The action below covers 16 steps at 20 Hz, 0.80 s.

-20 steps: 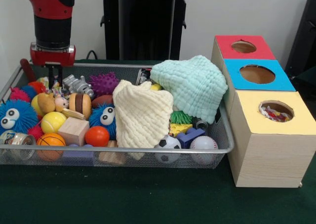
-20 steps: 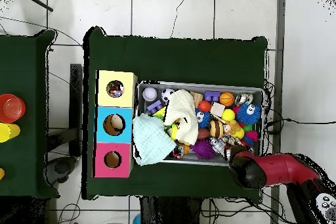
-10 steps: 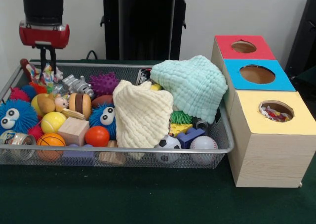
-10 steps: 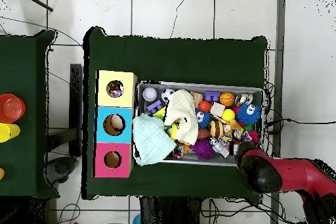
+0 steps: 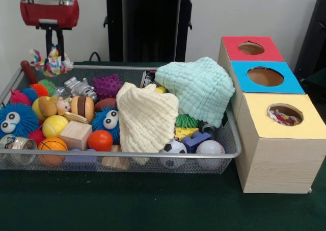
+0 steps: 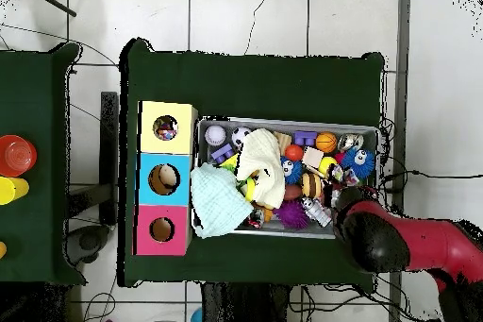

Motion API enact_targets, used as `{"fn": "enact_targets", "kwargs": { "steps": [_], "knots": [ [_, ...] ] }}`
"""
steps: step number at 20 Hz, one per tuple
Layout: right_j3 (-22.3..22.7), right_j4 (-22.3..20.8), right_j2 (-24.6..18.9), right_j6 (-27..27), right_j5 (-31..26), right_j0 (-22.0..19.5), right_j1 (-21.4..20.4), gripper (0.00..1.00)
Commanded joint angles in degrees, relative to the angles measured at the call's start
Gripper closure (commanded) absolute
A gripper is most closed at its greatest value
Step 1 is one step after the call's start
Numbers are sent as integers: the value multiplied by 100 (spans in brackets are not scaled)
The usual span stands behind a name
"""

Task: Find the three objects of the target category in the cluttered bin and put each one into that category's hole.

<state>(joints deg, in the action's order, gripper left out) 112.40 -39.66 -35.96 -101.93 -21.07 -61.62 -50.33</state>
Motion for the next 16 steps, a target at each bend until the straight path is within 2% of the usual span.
{"fn": "enact_targets", "kwargs": {
  "steps": [1, 6, 11, 16],
  "knots": [
    [311, 417, -651, 324, -370, 251, -289, 100],
    [469, 618, -880, 110, -41, 279, -255, 100],
    [587, 919, -983, -251, 169, 472, -477, 100],
    [525, 1096, -751, -647, 366, 918, -720, 100]
  ]
}}
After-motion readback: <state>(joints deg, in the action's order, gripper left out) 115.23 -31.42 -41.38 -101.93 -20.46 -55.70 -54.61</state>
